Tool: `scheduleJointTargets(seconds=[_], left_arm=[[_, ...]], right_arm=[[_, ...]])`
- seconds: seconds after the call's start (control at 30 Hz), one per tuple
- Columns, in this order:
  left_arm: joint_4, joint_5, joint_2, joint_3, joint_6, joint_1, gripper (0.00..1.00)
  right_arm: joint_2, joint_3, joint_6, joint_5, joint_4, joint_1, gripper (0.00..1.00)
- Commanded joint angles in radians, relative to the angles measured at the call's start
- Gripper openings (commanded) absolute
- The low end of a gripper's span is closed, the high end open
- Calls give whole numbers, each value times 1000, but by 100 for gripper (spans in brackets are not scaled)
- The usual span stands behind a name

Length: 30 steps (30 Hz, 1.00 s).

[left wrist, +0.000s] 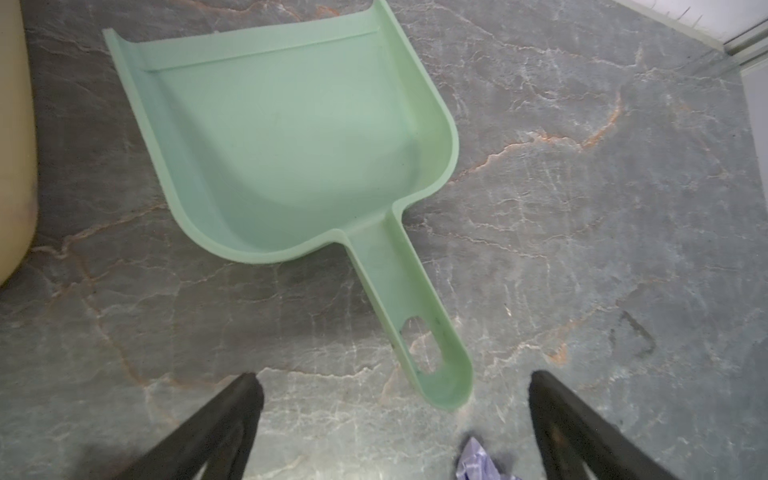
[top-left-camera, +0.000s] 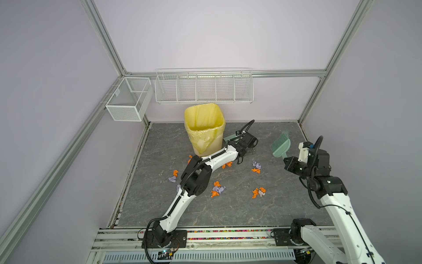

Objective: Sweep away the paper scraps from the table
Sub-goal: 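Move the open left gripper down toward the green dustpan handle, then close the left gripper on the green dustpan handle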

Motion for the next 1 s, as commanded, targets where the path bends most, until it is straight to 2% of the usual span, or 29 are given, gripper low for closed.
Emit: scheduleJointTargets(seconds=[0.0, 0.27, 0.47, 0.73, 0.97], left_arm=[[-27, 3, 33, 53, -19, 6, 100], [4, 22, 76, 80, -30, 24, 96], [-56, -3, 136, 161, -9, 29, 95], [-87, -29, 124, 146, 58, 33, 81], [-95, -59, 30, 16, 106, 36, 63]], right_arm=[[15, -16, -26, 7, 58, -6, 6], [24, -6, -55, 19, 54, -7, 6], [31, -8, -67, 18, 50, -7, 6], [28, -10, -63, 7, 53, -8, 6], [15, -10, -47, -18, 52, -8, 6]])
